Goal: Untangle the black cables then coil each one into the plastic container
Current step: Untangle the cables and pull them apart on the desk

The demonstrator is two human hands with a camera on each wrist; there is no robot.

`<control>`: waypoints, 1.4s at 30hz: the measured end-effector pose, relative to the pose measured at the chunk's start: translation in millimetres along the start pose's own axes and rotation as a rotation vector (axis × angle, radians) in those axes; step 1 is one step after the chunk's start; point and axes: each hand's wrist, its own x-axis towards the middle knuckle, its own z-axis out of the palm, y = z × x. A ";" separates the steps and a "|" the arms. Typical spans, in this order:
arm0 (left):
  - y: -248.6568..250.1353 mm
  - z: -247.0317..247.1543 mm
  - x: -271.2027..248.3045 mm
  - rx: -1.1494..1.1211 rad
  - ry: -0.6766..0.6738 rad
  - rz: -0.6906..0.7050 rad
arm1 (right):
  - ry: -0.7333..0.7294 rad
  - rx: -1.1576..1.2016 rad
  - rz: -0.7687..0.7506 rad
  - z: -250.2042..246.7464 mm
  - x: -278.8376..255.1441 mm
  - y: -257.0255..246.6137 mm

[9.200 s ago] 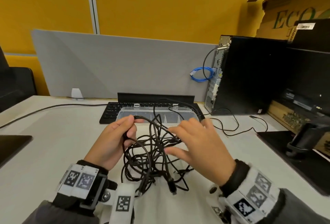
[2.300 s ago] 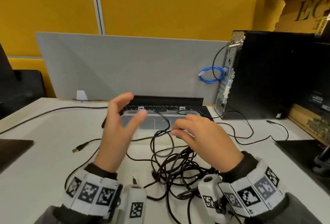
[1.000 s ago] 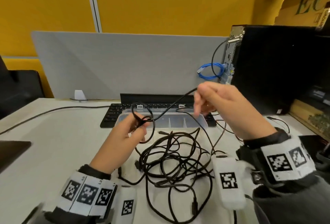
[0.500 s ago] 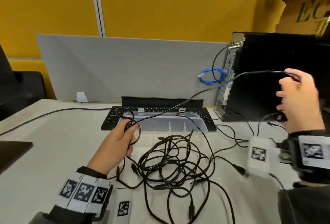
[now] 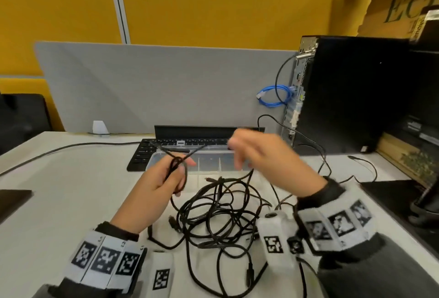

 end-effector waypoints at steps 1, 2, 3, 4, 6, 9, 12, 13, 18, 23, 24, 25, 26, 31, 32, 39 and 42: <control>-2.4 -1.4 0.6 0.048 0.014 -0.035 | 0.134 0.093 0.012 -12.6 -0.2 3.6; -4.6 -2.6 1.1 0.079 0.030 -0.077 | 0.279 0.186 0.019 -25.1 -1.3 6.4; -5.5 -3.0 1.3 0.097 0.043 -0.113 | 0.417 0.249 0.020 -35.7 -3.2 9.2; -5.5 -2.7 1.5 0.106 0.050 -0.139 | 0.536 0.262 0.015 -44.3 -5.8 9.6; -6.0 -3.1 2.0 0.103 0.060 -0.169 | 0.747 0.237 -0.001 -57.4 -10.1 11.7; -13.8 -13.2 2.6 0.045 0.137 -0.324 | 1.025 0.343 0.050 -87.6 -19.1 30.3; -11.8 -26.5 3.8 -0.131 0.320 -0.467 | 0.956 0.146 0.118 -115.5 -33.2 47.2; -7.5 -28.1 5.3 -0.223 0.370 -0.488 | 0.897 0.028 0.145 -117.4 -38.2 49.6; 12.0 -23.2 6.2 0.258 0.378 -0.395 | 0.451 -0.503 0.416 -93.5 -60.9 65.5; 59.9 21.2 2.3 0.308 0.088 0.079 | -0.007 -1.026 0.341 -61.6 -72.4 69.2; 66.4 33.3 1.9 0.297 -0.050 0.111 | -0.142 -0.980 0.299 -53.0 -71.7 69.5; 69.5 44.5 2.5 0.322 -0.186 0.128 | -0.268 -0.911 0.289 -42.6 -70.7 70.9; 69.2 54.0 3.5 0.370 -0.310 0.128 | -0.380 -0.843 0.303 -32.0 -69.8 73.4; 37.7 71.2 8.8 0.738 -0.839 -0.074 | -0.725 -0.835 0.401 12.7 -70.4 86.7; 33.4 72.6 8.8 0.776 -0.893 -0.082 | -0.717 -0.845 0.417 13.7 -70.4 87.3; 24.5 64.1 9.9 0.841 -0.797 -0.115 | -0.409 -0.230 0.350 -32.8 -64.8 69.0; 30.6 45.4 13.1 0.623 -0.544 -0.072 | -0.026 -0.100 0.236 -53.3 -58.9 51.8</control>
